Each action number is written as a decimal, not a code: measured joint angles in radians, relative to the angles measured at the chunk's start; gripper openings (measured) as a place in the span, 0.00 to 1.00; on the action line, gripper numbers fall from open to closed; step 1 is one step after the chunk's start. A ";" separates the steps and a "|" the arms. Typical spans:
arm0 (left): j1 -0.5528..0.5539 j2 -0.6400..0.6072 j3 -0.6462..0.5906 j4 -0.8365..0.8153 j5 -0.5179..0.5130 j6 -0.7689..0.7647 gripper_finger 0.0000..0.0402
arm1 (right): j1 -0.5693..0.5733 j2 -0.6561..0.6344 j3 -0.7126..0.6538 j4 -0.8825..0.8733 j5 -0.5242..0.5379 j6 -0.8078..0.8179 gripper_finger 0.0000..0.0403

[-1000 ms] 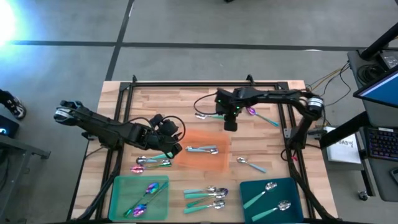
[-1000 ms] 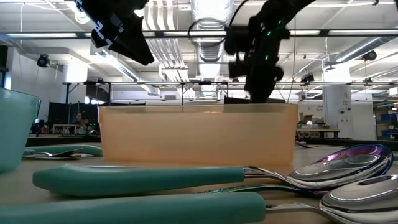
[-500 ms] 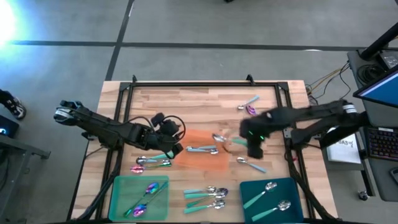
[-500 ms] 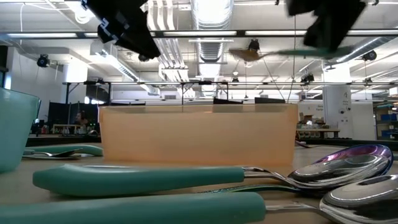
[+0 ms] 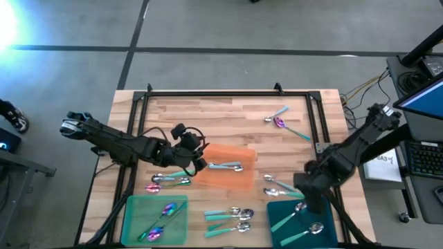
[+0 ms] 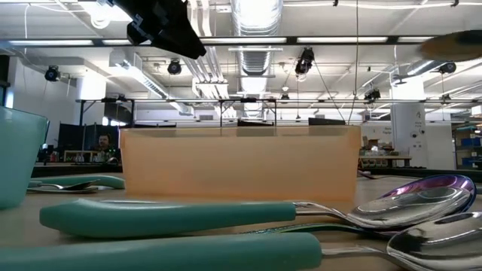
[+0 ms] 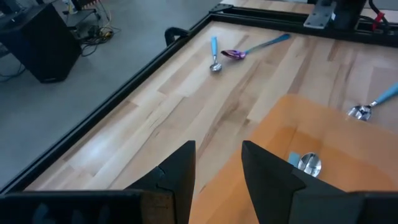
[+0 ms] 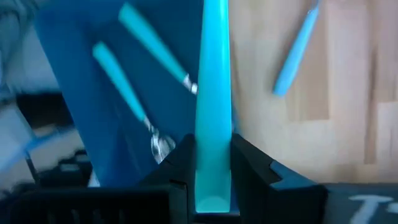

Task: Sort silverware by color (type)
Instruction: Put the green spoon into the blue bin, then put the blue spoon into the orange bin

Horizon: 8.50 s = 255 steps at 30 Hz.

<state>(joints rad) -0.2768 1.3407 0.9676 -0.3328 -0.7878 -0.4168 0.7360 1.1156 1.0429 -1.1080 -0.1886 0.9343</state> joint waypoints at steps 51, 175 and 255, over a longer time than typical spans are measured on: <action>-0.038 0.000 -0.002 0.004 0.481 -0.101 0.29 | -0.365 0.058 -0.128 0.038 0.392 -0.569 0.24; -0.070 0.000 -0.048 -0.004 0.480 -0.119 0.29 | -0.098 -0.064 -0.199 0.413 -0.147 -0.305 0.06; -0.077 0.000 -0.047 -0.016 0.622 -0.273 0.29 | -0.331 0.265 -0.338 0.488 0.216 -0.255 0.37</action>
<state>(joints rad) -0.3534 1.3403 0.9211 -0.3489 -0.1654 -0.6899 0.4049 1.3806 0.7044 -0.6197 0.0269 0.6796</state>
